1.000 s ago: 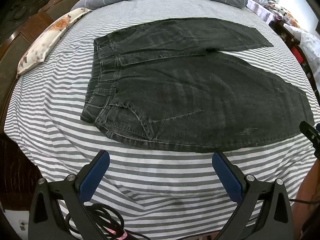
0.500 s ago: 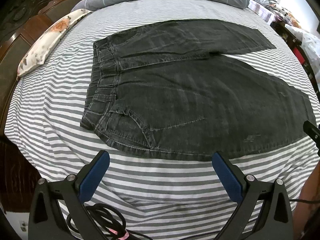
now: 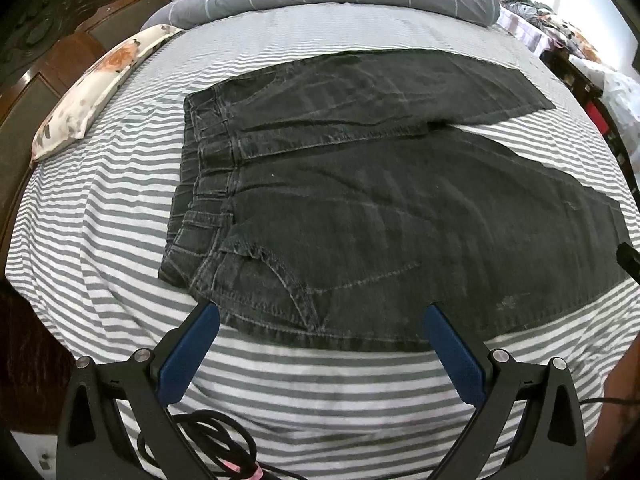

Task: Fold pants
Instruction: 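Move both grippers toward the dark grey jeans lying flat on the bed, then grasp the jeans waistband with the left gripper while the right gripper grasps the leg hem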

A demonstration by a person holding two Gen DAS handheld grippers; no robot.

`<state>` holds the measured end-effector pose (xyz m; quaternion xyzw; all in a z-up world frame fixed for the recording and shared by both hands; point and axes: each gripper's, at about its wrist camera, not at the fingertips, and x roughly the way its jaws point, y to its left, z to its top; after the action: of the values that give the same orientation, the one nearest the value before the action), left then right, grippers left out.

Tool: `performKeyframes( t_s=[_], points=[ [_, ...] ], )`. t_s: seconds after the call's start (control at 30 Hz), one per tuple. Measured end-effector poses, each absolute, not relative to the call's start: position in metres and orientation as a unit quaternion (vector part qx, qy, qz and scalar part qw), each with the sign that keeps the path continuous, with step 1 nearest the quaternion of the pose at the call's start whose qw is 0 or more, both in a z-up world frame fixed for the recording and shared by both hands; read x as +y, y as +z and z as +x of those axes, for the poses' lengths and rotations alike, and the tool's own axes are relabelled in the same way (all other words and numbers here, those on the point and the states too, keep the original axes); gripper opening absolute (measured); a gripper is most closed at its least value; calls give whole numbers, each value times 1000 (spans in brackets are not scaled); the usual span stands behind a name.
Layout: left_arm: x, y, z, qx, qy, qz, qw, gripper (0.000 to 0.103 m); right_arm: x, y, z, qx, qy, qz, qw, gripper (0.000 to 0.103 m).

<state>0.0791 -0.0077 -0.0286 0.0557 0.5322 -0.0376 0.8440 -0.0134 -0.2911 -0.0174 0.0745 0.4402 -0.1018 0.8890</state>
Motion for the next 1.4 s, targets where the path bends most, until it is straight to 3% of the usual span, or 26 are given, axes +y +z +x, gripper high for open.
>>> performKeyframes(
  t_s=[0.3,0.47,0.67,1.1,1.4],
  points=[
    [11,-32,102,504,-62,30,861,97,-302,-19,-3,414,-92,121,897,96],
    [48,-34,130,502,-81,-34,860,67,-299,-25,16,422,-87,123,894,96],
    [103,-33,178,486,-77,-102,864,43,-279,-32,47,428,-69,104,895,96],
    [179,-68,283,456,-66,-192,866,35,-214,-44,143,430,-26,47,901,96],
    [193,-104,336,469,-33,-175,865,34,-197,-64,184,448,-21,28,894,96]
  ],
)
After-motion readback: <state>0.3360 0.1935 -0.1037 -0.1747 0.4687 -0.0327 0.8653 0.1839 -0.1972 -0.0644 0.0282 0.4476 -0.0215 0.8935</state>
